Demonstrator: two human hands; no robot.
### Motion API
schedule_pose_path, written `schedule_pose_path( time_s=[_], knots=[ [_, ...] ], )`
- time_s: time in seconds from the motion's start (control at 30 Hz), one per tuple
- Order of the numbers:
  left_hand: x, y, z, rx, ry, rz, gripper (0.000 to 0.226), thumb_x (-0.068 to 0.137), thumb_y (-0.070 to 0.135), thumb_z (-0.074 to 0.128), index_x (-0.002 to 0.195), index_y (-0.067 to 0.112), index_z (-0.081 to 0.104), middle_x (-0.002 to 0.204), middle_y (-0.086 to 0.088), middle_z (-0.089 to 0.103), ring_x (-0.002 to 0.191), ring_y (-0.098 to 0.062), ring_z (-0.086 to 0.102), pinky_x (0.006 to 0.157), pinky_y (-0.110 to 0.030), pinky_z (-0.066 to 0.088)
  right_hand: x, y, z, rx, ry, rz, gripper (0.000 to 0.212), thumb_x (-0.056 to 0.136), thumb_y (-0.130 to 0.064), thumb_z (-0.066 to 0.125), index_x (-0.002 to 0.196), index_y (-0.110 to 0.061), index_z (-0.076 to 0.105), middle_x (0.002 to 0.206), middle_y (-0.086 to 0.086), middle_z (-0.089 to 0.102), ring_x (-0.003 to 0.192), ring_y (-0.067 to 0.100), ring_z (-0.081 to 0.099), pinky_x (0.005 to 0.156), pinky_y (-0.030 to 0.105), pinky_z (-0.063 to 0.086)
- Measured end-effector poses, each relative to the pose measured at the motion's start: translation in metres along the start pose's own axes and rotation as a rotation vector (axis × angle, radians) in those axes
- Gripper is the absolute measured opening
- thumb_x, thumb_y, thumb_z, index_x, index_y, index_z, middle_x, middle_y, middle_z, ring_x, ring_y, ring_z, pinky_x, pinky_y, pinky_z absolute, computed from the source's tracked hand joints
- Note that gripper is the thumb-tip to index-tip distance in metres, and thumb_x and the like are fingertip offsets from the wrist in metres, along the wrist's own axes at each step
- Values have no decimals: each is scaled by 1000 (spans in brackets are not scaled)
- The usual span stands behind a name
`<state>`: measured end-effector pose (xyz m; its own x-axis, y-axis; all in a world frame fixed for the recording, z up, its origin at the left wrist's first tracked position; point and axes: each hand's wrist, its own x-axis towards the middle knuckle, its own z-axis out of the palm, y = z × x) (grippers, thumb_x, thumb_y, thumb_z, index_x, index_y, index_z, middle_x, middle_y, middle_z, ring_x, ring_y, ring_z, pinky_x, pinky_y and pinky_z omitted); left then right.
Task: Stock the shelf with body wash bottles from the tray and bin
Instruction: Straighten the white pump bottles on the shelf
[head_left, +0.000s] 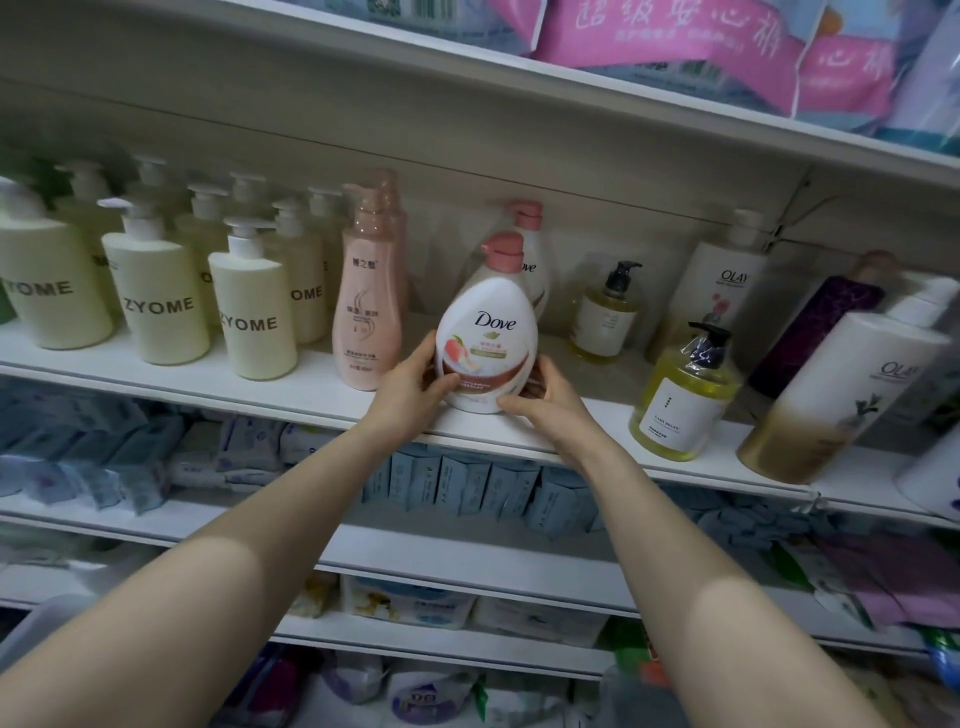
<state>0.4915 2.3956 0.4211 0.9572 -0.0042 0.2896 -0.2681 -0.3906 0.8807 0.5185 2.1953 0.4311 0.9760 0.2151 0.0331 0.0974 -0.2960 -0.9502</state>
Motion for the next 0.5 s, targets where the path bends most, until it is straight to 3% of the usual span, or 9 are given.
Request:
schedule_pose_path(
  time_s=[0.2, 0.33, 0.4, 0.47, 0.5],
  knots=[
    [-2, 12, -1, -27, -22, 20, 40, 98, 35, 50, 137, 28, 42, 129, 8, 60, 122, -14, 55, 105, -39, 44, 1, -10, 0, 105, 41, 7, 55, 83, 1, 60, 133, -19, 51, 124, 0, 66, 118, 17, 60, 106, 41, 48],
    [17, 51, -10, -40, 149, 48, 49, 103, 40, 38, 144, 15, 42, 144, 4, 47, 135, -13, 40, 110, -29, 30, 13, -35, -7, 249, 198, -23, 27, 92, -5, 49, 115, -16, 57, 120, 6, 65, 118, 24, 59, 105, 41, 48],
    [32, 74, -16, -55, 189, 87, 39, 103, 39, 37, 119, 12, 59, 115, 2, 62, 112, -17, 55, 95, -30, 40, 28, -46, -13, 215, 272, -75, 32, 93, -16, 52, 124, -20, 59, 121, 4, 65, 118, 23, 59, 105, 39, 46],
    [50, 93, -24, -118, 236, 57, 32, 103, 34, 39, 89, 13, 59, 84, 4, 58, 80, -11, 55, 72, -24, 41, 42, -58, -19, 171, 315, -133, 33, 97, -20, 50, 128, -31, 57, 124, 0, 65, 118, 20, 58, 106, 39, 45],
    [61, 101, -26, -174, 239, 55, 30, 103, 31, 40, 86, 17, 60, 81, 6, 58, 75, -5, 55, 67, -19, 42, 49, -64, -21, 148, 338, -162, 32, 100, -22, 49, 130, -33, 56, 128, -1, 62, 120, 19, 57, 107, 37, 44]
  ],
)
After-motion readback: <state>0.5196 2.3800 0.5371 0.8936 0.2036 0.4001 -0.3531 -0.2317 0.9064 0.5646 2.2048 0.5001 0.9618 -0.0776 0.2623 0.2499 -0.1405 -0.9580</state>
